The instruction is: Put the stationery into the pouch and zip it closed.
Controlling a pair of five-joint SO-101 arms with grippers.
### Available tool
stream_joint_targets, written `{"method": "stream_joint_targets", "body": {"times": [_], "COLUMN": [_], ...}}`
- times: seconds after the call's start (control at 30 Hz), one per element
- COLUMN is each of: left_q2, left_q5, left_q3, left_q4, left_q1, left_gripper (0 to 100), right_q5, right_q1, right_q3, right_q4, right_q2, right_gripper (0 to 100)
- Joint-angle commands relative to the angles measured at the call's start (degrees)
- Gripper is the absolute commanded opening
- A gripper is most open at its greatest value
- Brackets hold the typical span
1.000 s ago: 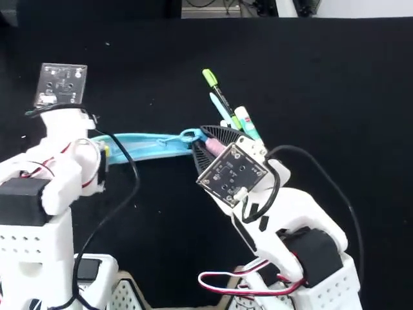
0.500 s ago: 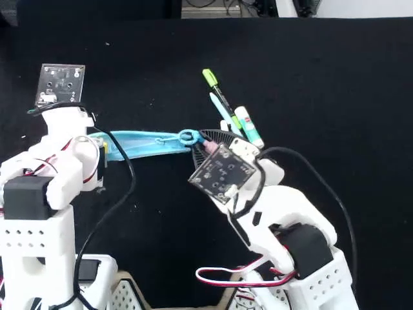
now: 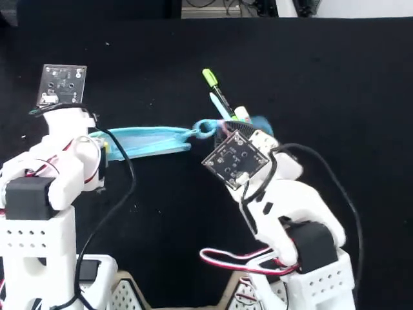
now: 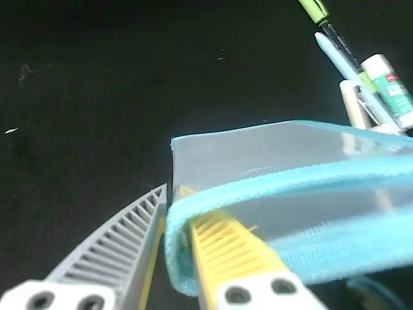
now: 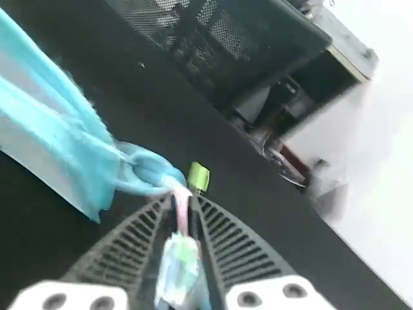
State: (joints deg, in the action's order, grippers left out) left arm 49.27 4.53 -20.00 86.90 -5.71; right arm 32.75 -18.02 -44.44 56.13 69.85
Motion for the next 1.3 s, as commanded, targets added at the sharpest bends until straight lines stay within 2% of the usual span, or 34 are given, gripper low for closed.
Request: {"method": "stream_joint_targets", "body": {"times": [0.0, 0.13, 0.27, 0.33, 0.5, 0.63, 0.73, 0.87, 1.0, 1.2, 1.27], "left_q2": [-0.4, -0.4, -0.4, -0.4, -0.4, -0.4, -0.4, -0.4, -0.4, -0.4, -0.4], "left_q5": [0.4, 0.4, 0.4, 0.4, 0.4, 0.4, 0.4, 0.4, 0.4, 0.4, 0.4], "left_q3": [-2.4, -2.4, -2.4, -2.4, -2.5, -2.5, -2.5, -2.5, -2.5, -5.9, -6.1], "left_q4": [0.0, 0.0, 0.1, 0.1, 0.4, 0.4, 0.4, 0.4, 0.5, 0.0, 0.0], "left_q1": [-0.5, -0.5, -0.5, -0.5, -0.5, -0.5, -0.5, -0.5, -0.7, -0.5, -0.7], "left_gripper": [3, 3, 3, 3, 3, 3, 3, 3, 3, 3, 3], "right_q5": [0.2, 0.2, -0.5, -3.5, -11.5, -15.7, -17.9, -21.8, -22.9, -25.8, -24.5], "right_q1": [-1.5, -6.1, -6.9, -6.6, -6.4, -2.1, 4.3, 12.3, 12.8, 13.2, 13.3], "right_q3": [1.0, 4.2, 9.5, 12.4, 17.5, 17.5, 17.5, 14.2, 6.4, -1.5, -0.5], "right_q4": [0.6, 4.2, 7.9, 10.6, 20.6, 23.3, 22.9, 17.2, 8.5, -11.7, -12.9], "right_q2": [1.0, 1.0, 0.5, 0.5, -4.0, -14.4, -20.5, -26.5, -32.4, -44.0, -48.7], "right_gripper": [1.1, 1.1, 1.1, 1.4, 13.9, 15.5, 15.5, 15.5, 15.5, 15.5, 15.5]}}
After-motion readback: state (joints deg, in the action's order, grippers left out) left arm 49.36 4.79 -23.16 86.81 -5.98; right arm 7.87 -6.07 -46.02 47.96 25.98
